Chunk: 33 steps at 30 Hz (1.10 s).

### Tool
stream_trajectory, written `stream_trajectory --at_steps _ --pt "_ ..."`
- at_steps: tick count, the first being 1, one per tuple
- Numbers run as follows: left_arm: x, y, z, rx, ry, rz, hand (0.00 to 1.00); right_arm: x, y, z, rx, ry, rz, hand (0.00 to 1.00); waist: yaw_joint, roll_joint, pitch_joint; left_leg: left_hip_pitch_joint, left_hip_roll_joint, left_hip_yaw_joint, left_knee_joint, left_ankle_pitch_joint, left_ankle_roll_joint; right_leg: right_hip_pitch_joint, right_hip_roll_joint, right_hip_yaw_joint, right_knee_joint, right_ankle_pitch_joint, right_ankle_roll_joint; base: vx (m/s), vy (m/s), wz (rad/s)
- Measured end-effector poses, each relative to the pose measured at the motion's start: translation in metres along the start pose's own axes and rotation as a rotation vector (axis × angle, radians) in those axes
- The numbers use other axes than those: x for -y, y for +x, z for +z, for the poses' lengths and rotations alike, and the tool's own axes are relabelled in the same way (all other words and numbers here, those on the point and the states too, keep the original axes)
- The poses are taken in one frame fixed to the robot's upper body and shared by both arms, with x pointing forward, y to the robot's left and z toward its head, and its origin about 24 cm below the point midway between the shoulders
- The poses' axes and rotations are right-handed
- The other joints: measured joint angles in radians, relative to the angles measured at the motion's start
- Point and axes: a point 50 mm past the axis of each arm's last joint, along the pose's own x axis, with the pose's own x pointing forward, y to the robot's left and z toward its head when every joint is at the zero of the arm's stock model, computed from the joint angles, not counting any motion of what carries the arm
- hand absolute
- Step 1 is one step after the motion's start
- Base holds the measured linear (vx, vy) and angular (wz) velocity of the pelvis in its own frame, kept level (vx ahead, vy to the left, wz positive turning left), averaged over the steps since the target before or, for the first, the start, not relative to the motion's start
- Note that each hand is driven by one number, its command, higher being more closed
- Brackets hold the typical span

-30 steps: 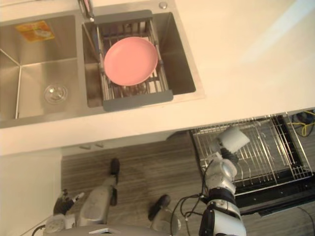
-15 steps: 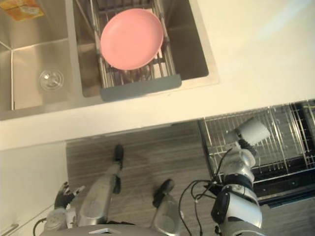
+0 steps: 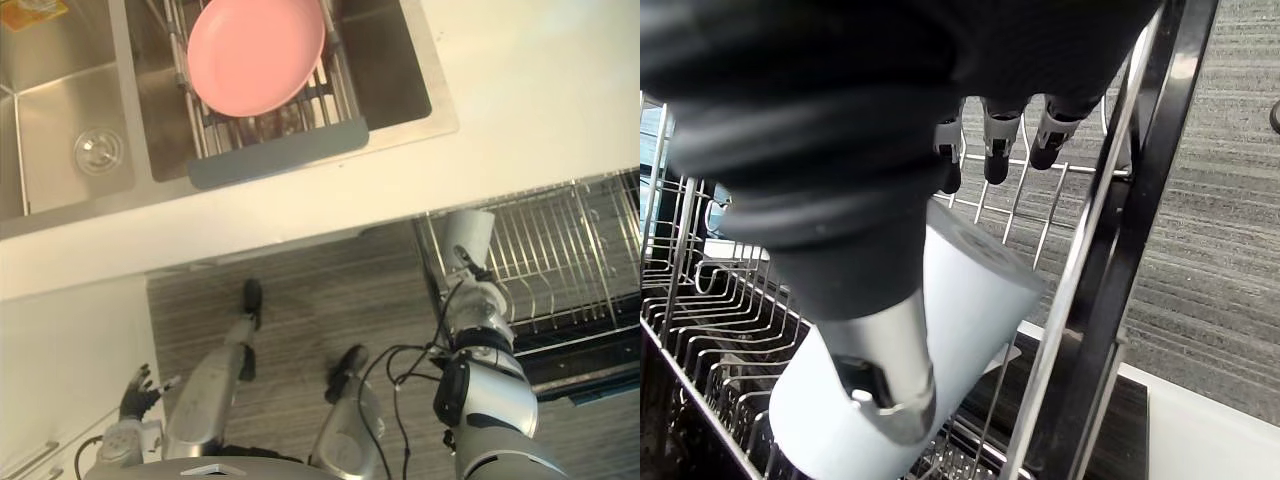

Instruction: Walk over to the sink, pick up the cup, carry it to the dishwasher, place the cup inside the dishwasher, then close the dishwasher door

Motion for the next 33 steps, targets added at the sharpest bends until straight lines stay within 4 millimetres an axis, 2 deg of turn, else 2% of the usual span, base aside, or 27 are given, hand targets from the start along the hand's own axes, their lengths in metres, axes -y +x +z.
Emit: stream_trajectory --at_steps 7,12,14,16,19,23,29,33 --pt "0.001 0.000 0.002 0.010 0.005 -0.008 0.00 -0.004 -0.002 0.008 0.083 -0.020 0.035 0.00 -0.010 0.001 0.001 0.039 -0.001 -0.002 0.000 0.002 -0.001 0.041 0.000 0.000 -0.004 -0.003 0.002 0.00 0.000 0.00" --pt "0.001 -0.001 0.002 0.016 0.018 -0.009 0.00 -0.013 -0.020 0.019 0.251 -0.027 0.180 0.00 -0.032 -0.002 -0.002 0.099 0.002 -0.003 0.000 -0.013 -0.018 0.113 0.005 -0.006 -0.032 -0.011 0.014 0.00 -0.008 -0.01" --pt "-0.002 -0.002 -0.001 0.007 0.013 0.005 0.00 -0.014 -0.029 0.011 0.276 -0.002 0.222 0.00 -0.047 -0.013 -0.015 0.115 0.005 -0.003 0.000 -0.017 -0.022 0.139 0.014 -0.012 -0.050 -0.010 0.015 0.03 -0.018 0.00" --pt "-0.008 -0.003 -0.005 -0.012 0.017 0.024 0.00 -0.002 -0.041 -0.018 0.240 0.023 0.227 0.00 -0.055 -0.040 -0.069 0.130 0.013 -0.001 0.000 -0.021 -0.026 0.173 0.031 -0.026 -0.088 0.000 0.017 0.10 -0.051 0.02" --pt "-0.014 -0.003 -0.011 -0.047 0.052 0.048 0.00 0.019 -0.052 -0.049 0.181 0.051 0.168 0.00 -0.062 -0.074 -0.146 0.174 0.019 0.000 0.000 -0.032 -0.034 0.242 0.050 -0.033 -0.142 0.014 0.016 0.13 -0.065 -0.05" --pt "-0.017 -0.004 -0.015 -0.081 0.047 0.070 0.00 0.035 -0.059 -0.058 0.188 0.078 0.133 0.00 -0.084 -0.082 -0.214 0.229 0.035 0.003 -0.006 -0.042 -0.044 0.312 0.081 -0.031 -0.207 0.034 0.010 0.03 -0.062 -0.14" --pt "-0.015 -0.007 -0.028 -0.142 0.043 0.077 0.00 0.065 -0.060 -0.055 0.203 0.101 0.045 0.00 -0.117 -0.064 -0.283 0.267 0.082 0.009 -0.007 -0.048 -0.062 0.360 0.142 -0.024 -0.273 0.056 -0.020 -0.07 -0.044 -0.14" --pt "-0.019 -0.010 -0.032 -0.157 0.033 0.109 0.00 0.066 -0.066 -0.062 0.192 0.116 0.081 0.00 -0.127 -0.062 -0.293 0.281 0.094 0.011 -0.007 -0.049 -0.065 0.385 0.159 -0.023 -0.296 0.062 -0.022 -0.06 -0.017 -0.01"
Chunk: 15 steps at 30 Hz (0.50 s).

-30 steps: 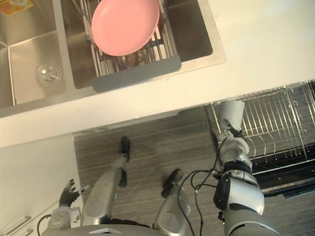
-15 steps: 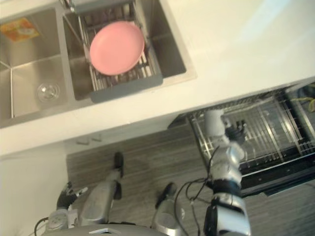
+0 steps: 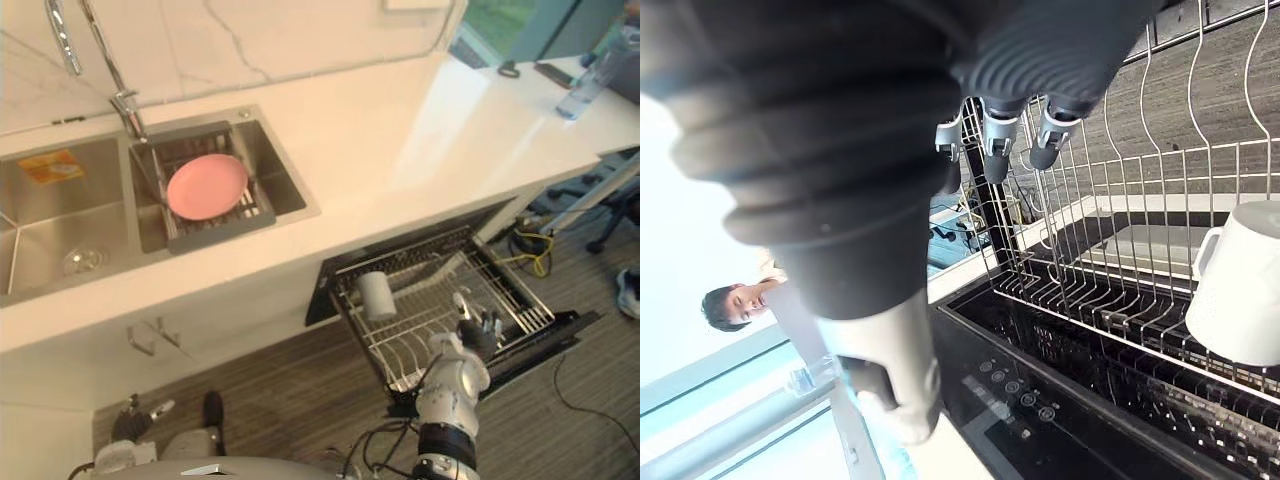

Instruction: Walk over to the sink, pick up the cup, carry it to the dishwasher, place the cup inside the dishwasher, then close the dishwasher door

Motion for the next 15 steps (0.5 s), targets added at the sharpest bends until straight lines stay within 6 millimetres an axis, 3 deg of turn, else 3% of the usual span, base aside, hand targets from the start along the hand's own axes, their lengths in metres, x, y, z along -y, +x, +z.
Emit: stream_trajectory --at_steps 4,8,9,11,15 --pt "-0.004 -0.004 -0.010 -0.039 -0.058 0.047 0.00 -0.023 -0.024 0.015 0.117 0.015 0.160 0.00 0.005 0.004 -0.015 -0.002 0.010 0.013 0.000 -0.002 0.002 -0.003 0.006 0.016 -0.006 0.011 -0.012 -0.01 -0.012 -0.04" --pt "-0.005 -0.009 -0.021 -0.079 -0.120 0.078 0.00 -0.024 -0.045 0.036 0.269 0.036 0.191 0.00 -0.005 0.003 -0.028 -0.019 0.006 0.028 0.001 0.009 0.021 -0.002 0.004 -0.004 0.009 0.017 -0.004 0.04 0.001 0.13" --pt "-0.006 -0.010 -0.024 -0.088 -0.130 0.084 0.00 -0.026 -0.054 0.043 0.330 0.007 0.209 0.00 -0.015 0.003 -0.029 -0.012 0.014 0.109 0.001 -0.001 0.030 0.011 -0.008 -0.020 0.021 0.007 0.003 0.04 0.012 0.35" --pt "-0.006 -0.011 -0.027 -0.098 -0.138 0.086 0.00 -0.033 -0.062 0.052 0.386 -0.014 0.264 0.00 -0.030 0.006 -0.031 0.008 0.011 0.150 0.003 0.009 0.047 0.024 -0.025 -0.035 0.038 -0.005 0.012 0.03 0.051 0.28" --pt "-0.007 -0.015 -0.034 -0.107 -0.150 0.089 0.00 -0.086 -0.085 0.047 0.427 -0.102 0.581 0.00 -0.018 0.008 -0.036 0.035 -0.002 0.171 0.007 -0.004 0.041 0.011 -0.048 0.006 0.070 -0.031 0.012 -0.02 0.046 -0.12"
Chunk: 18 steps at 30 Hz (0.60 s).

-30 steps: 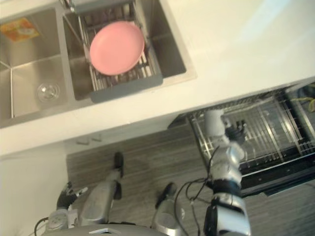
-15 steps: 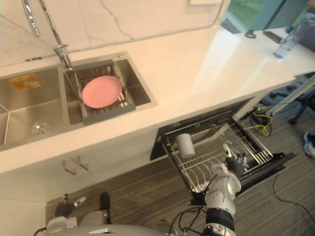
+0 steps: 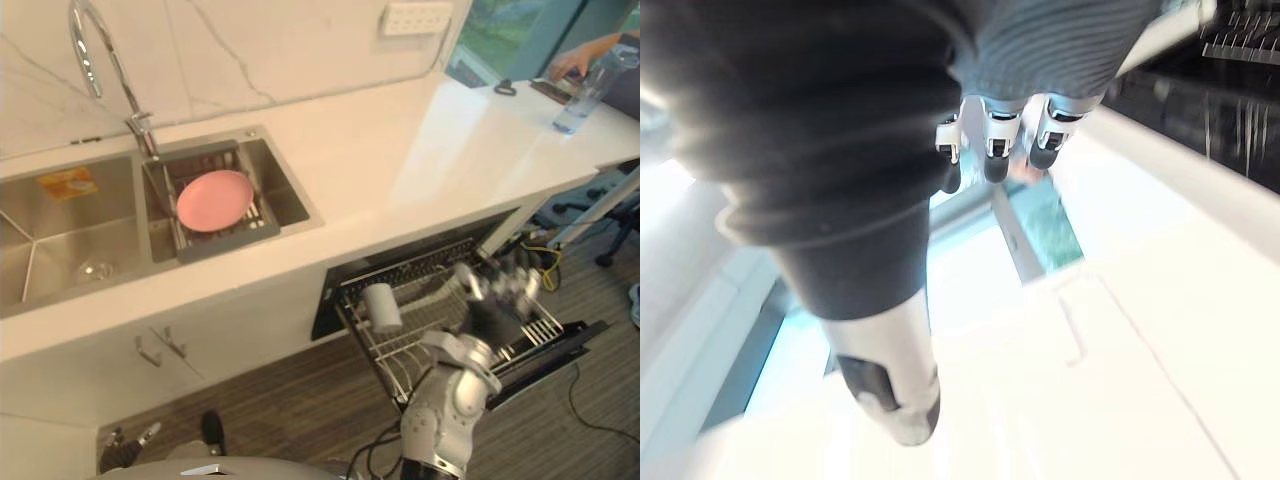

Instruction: Walk over to the sink, pick up the cup, carry it to the dishwasher, place the cup inside the dishwasher, then close the dishwasher door

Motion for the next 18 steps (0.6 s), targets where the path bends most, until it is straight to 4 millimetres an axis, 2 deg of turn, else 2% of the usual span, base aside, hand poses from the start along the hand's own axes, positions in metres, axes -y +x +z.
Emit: stream_trajectory --at_steps 3,8,11,12,14,15,16,17,18 --pt "0.000 0.000 -0.005 -0.008 0.001 -0.015 0.00 -0.022 0.009 -0.001 0.014 -0.036 0.139 0.00 0.021 0.006 -0.006 0.002 0.000 0.004 -0.006 0.000 -0.002 -0.009 0.006 0.038 -0.007 -0.007 0.002 -0.03 0.008 -0.11" --pt "-0.007 -0.002 -0.014 -0.030 0.019 0.003 0.00 -0.018 0.019 -0.008 -0.024 -0.111 0.167 0.00 0.029 0.005 -0.023 0.004 -0.030 -0.025 -0.006 -0.004 0.003 0.009 -0.012 0.035 -0.012 -0.010 0.007 0.02 0.029 0.15" --pt "-0.007 -0.002 -0.013 -0.009 0.074 -0.010 0.00 -0.017 0.017 -0.015 -0.058 -0.114 0.137 0.00 0.036 0.000 -0.028 0.006 -0.057 -0.032 -0.006 -0.014 0.014 0.013 -0.040 0.030 -0.004 -0.018 0.018 0.06 0.048 0.11" --pt "-0.007 -0.002 -0.014 -0.010 0.088 -0.015 0.00 -0.017 0.017 -0.018 -0.074 -0.118 0.134 0.00 0.038 -0.010 -0.029 0.005 -0.069 -0.029 -0.006 -0.014 0.015 0.006 -0.053 0.036 0.005 -0.022 0.019 0.06 0.067 -0.05" --pt "-0.008 -0.002 -0.014 -0.006 0.108 -0.018 0.00 -0.016 0.018 -0.021 -0.087 -0.128 0.107 0.00 0.043 -0.015 -0.034 0.002 -0.091 -0.024 -0.006 -0.025 0.021 -0.017 -0.079 0.048 0.040 -0.040 0.007 0.07 0.086 -0.02" --pt "-0.010 -0.002 -0.013 0.004 0.160 -0.032 0.00 -0.015 0.018 -0.021 -0.086 -0.129 0.091 0.00 0.042 -0.024 -0.033 0.005 -0.112 -0.033 -0.006 -0.042 0.029 -0.023 -0.105 0.045 0.067 -0.057 -0.021 0.12 0.083 0.00" --pt "-0.010 -0.002 -0.015 0.010 0.232 -0.053 0.00 -0.013 0.019 -0.020 -0.081 -0.128 0.070 0.00 0.044 -0.031 -0.031 0.018 -0.138 -0.074 -0.006 -0.065 0.028 -0.039 -0.126 0.058 0.139 -0.065 -0.071 0.10 0.082 -0.09" --pt "-0.011 -0.002 -0.017 0.004 0.267 -0.064 0.00 -0.012 0.019 -0.020 -0.082 -0.129 0.067 0.00 0.043 -0.026 -0.033 0.023 -0.136 -0.084 -0.006 -0.067 0.032 -0.083 -0.137 0.085 0.225 -0.058 -0.112 0.04 0.118 -0.09" --pt "-0.012 -0.003 -0.020 0.005 0.324 -0.084 0.00 -0.011 0.018 -0.021 -0.088 -0.132 0.056 0.00 0.030 -0.024 -0.032 0.038 -0.128 -0.098 -0.006 -0.076 0.041 -0.164 -0.143 0.149 0.384 -0.013 -0.205 -0.05 0.151 0.04"
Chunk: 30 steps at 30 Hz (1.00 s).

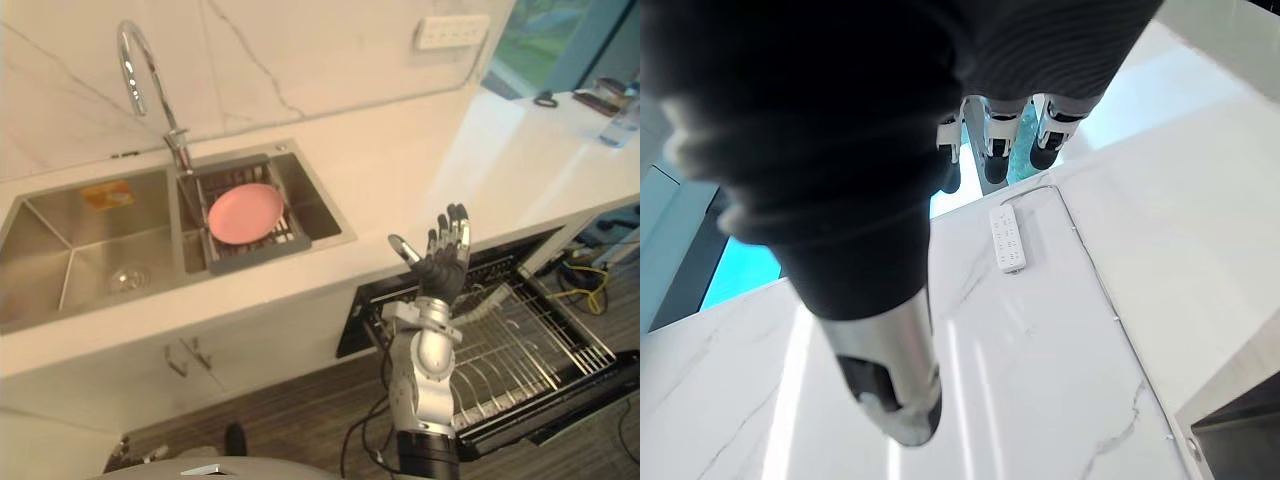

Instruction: Walk over to the sink, pick up the cup, carry it to the dishwasher, place the cup inside the dishwasher, then close the dishwasher door

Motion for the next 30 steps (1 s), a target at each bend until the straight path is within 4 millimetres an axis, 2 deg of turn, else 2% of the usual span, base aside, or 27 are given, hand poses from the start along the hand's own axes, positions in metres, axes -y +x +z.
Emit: stream_trajectory --at_steps 1,2,4,5,6,7,8,9,11,13,14,15,22,24,28,30 --pt "-0.002 0.000 0.000 0.007 0.029 -0.005 0.00 0.001 -0.001 0.000 0.003 0.001 -0.012 0.00 -0.008 0.001 0.007 0.017 0.016 -0.009 0.001 -0.009 0.007 -0.047 0.003 0.040 0.092 0.038 -0.034 -0.14 0.176 0.12" --pt "-0.010 0.003 0.003 0.010 0.042 0.014 0.00 0.000 -0.002 0.000 0.010 0.011 -0.022 0.00 -0.012 -0.011 0.021 0.039 0.039 -0.017 0.000 -0.021 0.005 -0.073 0.048 0.077 0.086 -0.023 0.036 -0.15 0.094 0.09" --pt "-0.021 0.006 0.007 0.024 0.056 0.040 0.00 -0.001 -0.002 0.001 0.020 0.019 -0.023 0.00 -0.015 -0.047 0.024 0.043 0.046 -0.025 0.000 -0.025 0.002 -0.089 0.090 0.097 0.016 -0.042 0.063 -0.21 -0.018 0.13" --pt "-0.029 0.009 0.012 0.045 0.116 0.053 0.00 -0.004 0.001 0.004 0.037 0.042 -0.015 0.00 -0.017 -0.081 0.026 0.051 0.042 -0.029 0.000 -0.030 -0.005 -0.109 0.133 0.110 -0.078 -0.017 0.075 -0.24 -0.093 0.17" --pt "-0.030 0.009 0.013 0.056 0.154 0.051 0.00 -0.005 0.002 0.005 0.045 0.050 -0.010 0.00 -0.018 -0.088 0.024 0.052 0.037 -0.031 0.000 -0.031 -0.007 -0.116 0.146 0.116 -0.113 0.025 0.078 -0.27 -0.147 0.20" --pt "-0.030 0.010 0.017 0.083 0.206 0.043 0.00 -0.009 0.006 0.009 0.067 0.070 0.008 0.00 -0.019 -0.106 0.024 0.054 0.008 -0.035 0.000 -0.033 -0.012 -0.134 0.149 0.113 -0.151 0.121 0.097 -0.11 -0.092 0.07" --pt "-0.024 0.009 0.019 0.092 0.222 0.025 0.00 -0.010 0.008 0.010 0.075 0.070 0.018 0.00 -0.016 -0.089 0.015 0.056 0.010 -0.034 -0.001 -0.041 -0.009 -0.117 0.153 0.132 -0.187 0.113 0.110 -0.05 -0.066 0.06" --pt "-0.022 0.009 0.020 0.098 0.221 0.021 0.00 -0.011 0.009 0.011 0.079 0.071 0.021 0.00 -0.016 -0.085 0.011 0.052 0.010 -0.034 -0.001 -0.041 -0.010 -0.100 0.157 0.134 -0.224 0.113 0.110 0.04 -0.026 -0.04" --pt "-0.018 0.009 0.022 0.100 0.209 0.018 0.00 -0.016 0.011 0.011 0.078 0.079 0.040 0.00 -0.017 -0.081 0.014 0.046 0.006 -0.031 0.000 -0.042 -0.015 -0.060 0.161 0.123 -0.318 0.098 0.143 0.00 -0.058 -0.03" --pt "-0.009 0.008 0.019 0.087 0.196 -0.002 0.00 -0.016 0.011 0.010 0.059 0.071 0.048 0.00 -0.026 -0.050 0.019 0.045 0.020 -0.034 0.000 -0.041 -0.027 -0.043 0.184 0.110 -0.367 0.101 0.147 -0.02 -0.077 0.01" --pt "-0.009 0.008 0.018 0.085 0.200 -0.007 0.00 -0.016 0.012 0.009 0.052 0.068 0.055 0.00 -0.027 -0.048 0.017 0.046 0.024 -0.034 0.000 -0.043 -0.030 -0.039 0.188 0.109 -0.375 0.101 0.147 0.00 -0.042 0.00" --pt "0.000 0.008 0.024 0.102 0.213 -0.050 0.00 -0.017 0.013 0.005 0.008 0.032 0.162 0.00 -0.034 -0.026 -0.014 0.079 0.014 -0.032 0.005 -0.076 -0.029 0.045 0.189 0.089 -0.478 0.140 0.162 0.00 0.000 0.00" --pt "-0.002 0.009 0.019 0.053 0.164 -0.063 0.00 -0.016 0.013 0.005 -0.003 0.084 0.150 0.00 -0.029 -0.026 -0.014 0.073 0.012 -0.061 0.006 -0.070 -0.025 0.065 0.189 0.069 -0.487 0.143 0.166 0.00 -0.004 0.11" --pt "-0.004 0.008 0.006 -0.054 0.051 -0.076 0.00 -0.015 0.013 0.002 -0.040 0.152 0.139 0.00 -0.014 -0.025 -0.015 0.074 0.013 -0.062 0.006 -0.069 -0.025 0.067 0.190 0.067 -0.495 0.147 0.166 -0.01 -0.007 0.05" --pt "-0.005 0.004 -0.012 -0.204 -0.159 -0.097 0.00 -0.009 0.015 -0.002 -0.107 0.199 0.142 0.00 -0.011 -0.024 -0.015 0.069 0.013 -0.061 0.006 -0.075 -0.034 0.069 0.190 0.064 -0.509 0.151 0.165 0.00 0.000 0.00" --pt "-0.003 0.002 -0.021 -0.289 -0.311 -0.121 0.00 0.004 0.018 0.000 -0.122 0.176 0.097 0.00 -0.011 -0.024 -0.016 0.064 0.012 -0.058 0.006 -0.075 -0.035 0.068 0.190 0.062 -0.528 0.159 0.161 -0.01 0.003 -0.05"
